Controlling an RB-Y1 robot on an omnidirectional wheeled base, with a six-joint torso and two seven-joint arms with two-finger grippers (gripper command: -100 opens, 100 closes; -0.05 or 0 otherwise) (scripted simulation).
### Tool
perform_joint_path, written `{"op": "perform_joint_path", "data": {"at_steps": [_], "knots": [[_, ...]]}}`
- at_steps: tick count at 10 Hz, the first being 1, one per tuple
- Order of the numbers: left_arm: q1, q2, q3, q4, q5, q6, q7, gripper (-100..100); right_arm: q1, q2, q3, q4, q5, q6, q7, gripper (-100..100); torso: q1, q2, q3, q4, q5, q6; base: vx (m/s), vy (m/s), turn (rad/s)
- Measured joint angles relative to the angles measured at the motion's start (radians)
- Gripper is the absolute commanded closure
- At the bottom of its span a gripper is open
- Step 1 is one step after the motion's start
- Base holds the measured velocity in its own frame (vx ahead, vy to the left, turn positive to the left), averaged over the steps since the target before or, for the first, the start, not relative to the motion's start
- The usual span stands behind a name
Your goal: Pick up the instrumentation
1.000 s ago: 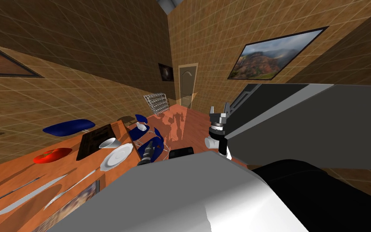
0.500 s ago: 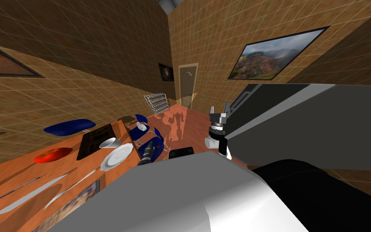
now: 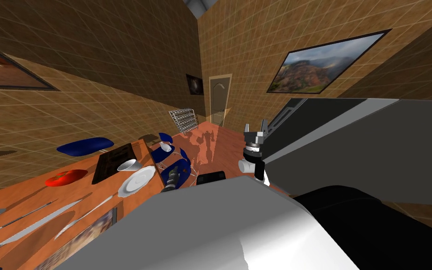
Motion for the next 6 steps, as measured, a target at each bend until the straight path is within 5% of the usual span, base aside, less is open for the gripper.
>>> {"op": "perform_joint_path", "data": {"at_steps": [3, 6], "knots": [[-0.035, 0.016, 0.015, 0.065, 0.006, 0.039, 0.005, -100, 0.000, 0.000, 0.000, 0.000, 0.000, 0.000, 0.000, 0, 0.001, 0.000, 0.000, 0.000, 0.000, 0.000, 0.024, -0.023, 0.031], [-0.048, 0.012, 0.021, 0.114, 0.002, 0.057, 0.000, -100, 0.000, 0.000, 0.000, 0.000, 0.000, 0.000, 0.000, 0, 0.000, -0.010, -0.006, -0.002, 0.000, 0.001, 0.159, -0.026, -0.099]]}}
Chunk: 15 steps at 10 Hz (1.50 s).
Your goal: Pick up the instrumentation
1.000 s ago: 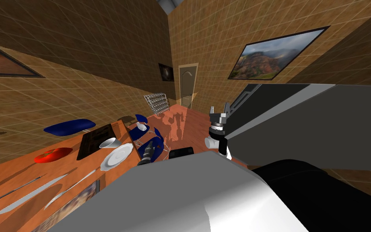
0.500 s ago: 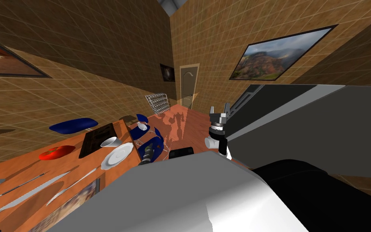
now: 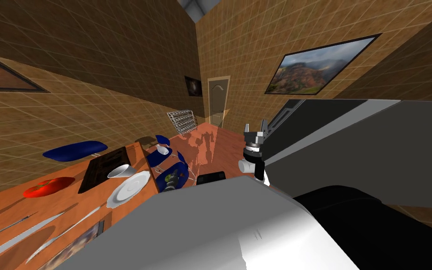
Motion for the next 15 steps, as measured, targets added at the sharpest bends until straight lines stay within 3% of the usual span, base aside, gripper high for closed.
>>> {"op": "perform_joint_path", "data": {"at_steps": [7, 15], "knots": [[-0.047, 0.018, 0.023, 0.119, 0.005, 0.064, 0.003, -100, 0.000, 0.000, 0.000, 0.000, 0.000, 0.000, 0.000, 0, 0.000, 0.008, 0.005, 0.001, 0.000, -0.001, 0.053, -0.013, 0.009], [-0.116, 0.037, 0.049, 0.300, 0.009, 0.123, 0.004, -100, 0.000, 0.000, 0.000, 0.000, 0.000, 0.000, 0.000, 0, 0.001, 0.008, 0.004, 0.001, 0.000, 0.000, 0.062, -0.019, 0.006]]}}
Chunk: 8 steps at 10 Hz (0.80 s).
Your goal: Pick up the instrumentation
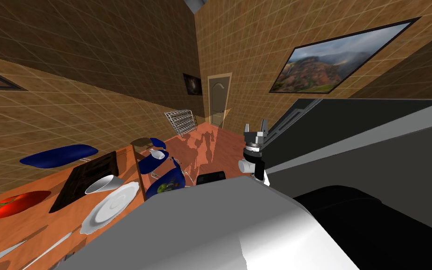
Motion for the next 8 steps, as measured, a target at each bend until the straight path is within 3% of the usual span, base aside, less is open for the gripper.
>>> {"op": "perform_joint_path", "data": {"at_steps": [8], "knots": [[-0.078, 0.015, 0.035, 0.190, 0.000, 0.081, -0.002, -100, 0.000, 0.000, 0.000, 0.000, 0.000, 0.000, 0.000, 0, 0.000, -0.001, 0.000, 0.000, 0.000, 0.000, 0.069, -0.025, 0.008]]}}
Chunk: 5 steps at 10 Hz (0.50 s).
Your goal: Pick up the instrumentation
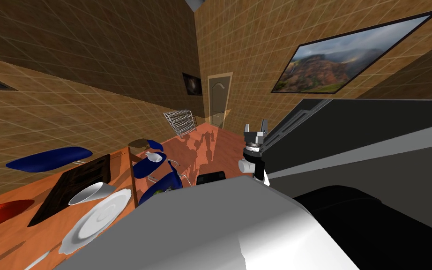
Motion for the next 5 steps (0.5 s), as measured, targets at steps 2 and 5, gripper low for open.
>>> {"op": "perform_joint_path", "data": {"at_steps": [2, 5], "knots": [[-0.006, 0.006, 0.006, 0.033, 0.002, 0.025, 0.001, -100, 0.000, 0.000, 0.000, 0.000, 0.000, 0.000, 0.000, 0, 0.000, 0.000, 0.000, 0.000, 0.000, 0.000, 0.062, -0.019, 0.006], [-0.029, 0.014, 0.012, 0.087, 0.006, 0.044, 0.002, -100, 0.000, 0.000, 0.000, 0.000, 0.000, 0.000, 0.000, 0, 0.000, 0.002, 0.001, 0.000, 0.000, 0.000, 0.043, -0.015, 0.003]]}}
